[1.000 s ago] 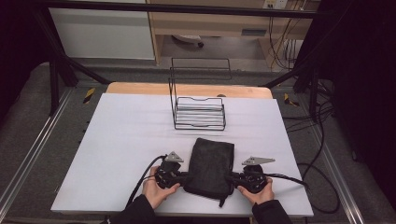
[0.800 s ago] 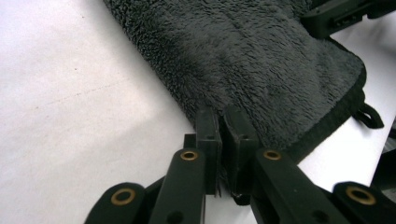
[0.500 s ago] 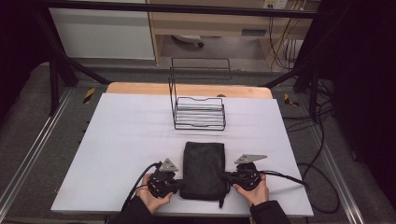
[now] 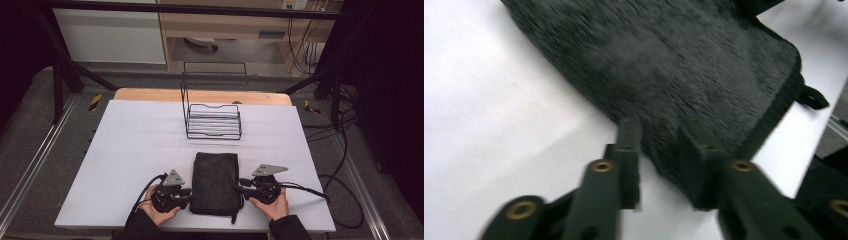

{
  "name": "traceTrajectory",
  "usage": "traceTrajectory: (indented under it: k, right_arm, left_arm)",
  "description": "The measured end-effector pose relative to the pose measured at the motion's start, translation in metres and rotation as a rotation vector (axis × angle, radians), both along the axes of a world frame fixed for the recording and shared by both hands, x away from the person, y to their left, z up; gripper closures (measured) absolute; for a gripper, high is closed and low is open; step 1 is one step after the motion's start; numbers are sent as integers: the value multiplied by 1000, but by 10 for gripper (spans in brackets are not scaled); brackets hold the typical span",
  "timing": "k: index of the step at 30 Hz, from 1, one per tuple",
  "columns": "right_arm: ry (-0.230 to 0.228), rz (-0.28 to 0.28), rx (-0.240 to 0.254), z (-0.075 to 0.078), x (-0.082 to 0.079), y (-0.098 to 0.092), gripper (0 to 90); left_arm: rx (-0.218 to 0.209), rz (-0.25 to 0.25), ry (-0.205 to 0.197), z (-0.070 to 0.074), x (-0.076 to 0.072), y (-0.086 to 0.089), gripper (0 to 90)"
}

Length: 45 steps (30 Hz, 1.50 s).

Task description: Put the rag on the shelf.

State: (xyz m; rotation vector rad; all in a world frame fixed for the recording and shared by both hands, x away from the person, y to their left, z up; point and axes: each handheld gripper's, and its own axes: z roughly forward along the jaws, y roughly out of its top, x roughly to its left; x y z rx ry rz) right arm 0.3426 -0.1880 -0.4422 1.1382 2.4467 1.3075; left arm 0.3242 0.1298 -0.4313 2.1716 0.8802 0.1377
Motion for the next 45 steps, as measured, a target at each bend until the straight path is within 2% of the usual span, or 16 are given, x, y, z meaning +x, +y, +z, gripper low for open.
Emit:
traceTrajectory:
  k: [3, 4, 6, 7, 9, 10, 11, 12, 15, 16, 19, 23, 31, 37, 42, 45]
  right_arm:
    - [-26, -12, 16, 4, 1, -5, 481]
    - [-29, -9, 19, 5, 2, -7, 449]
    - [-37, -16, 25, 5, 2, -8, 410]
    - [-41, -26, 30, 6, 3, -11, 346]
    - [-42, -31, 31, 6, 4, -12, 323]
    - [-50, -36, 33, 6, 5, -13, 284]
    - [-49, -50, 29, 7, 6, -16, 204]
    - [-42, -55, 30, 7, 7, -17, 176]
    - [-39, -62, 35, 7, 9, -20, 133]
    - [-45, -67, 23, 8, 9, -22, 97]
    - [-53, -72, 26, 9, 9, -24, 71]
    - [-58, -79, 33, 10, 8, -25, 59]
    - [-63, -88, 16, 10, 7, -27, 40]
    - [-58, -93, 9, 8, 7, -27, 40]
    - [-59, -93, -1, 7, 6, -26, 39]
    - [-60, -94, -3, 7, 6, -26, 38]
  left_arm:
    - [-1, 4, -13, 3, 4, 3, 547]
    - [-7, 7, -31, 6, 8, 6, 505]
    - [-9, 6, -35, 8, 10, 8, 475]
    - [-13, 7, -37, 9, 12, 9, 400]
    - [-14, 3, -31, 11, 17, 11, 370]
    - [-14, 5, -32, 12, 19, 11, 342]
    - [-13, 6, -34, 12, 20, 12, 282]
    - [-10, 4, -33, 13, 23, 12, 244]
    - [3, -6, -21, 15, 31, 12, 186]
    - [8, -2, -26, 15, 33, 12, 136]
    - [18, 7, -41, 18, 40, 12, 86]
    - [17, 23, -57, 22, 49, 12, 73]
    - [15, 61, -52, 22, 70, 5, 77]
    - [-6, 111, -50, 21, 89, -1, 119]
    - [18, 143, -47, 17, 100, -9, 145]
    - [13, 156, -45, 13, 106, -14, 177]
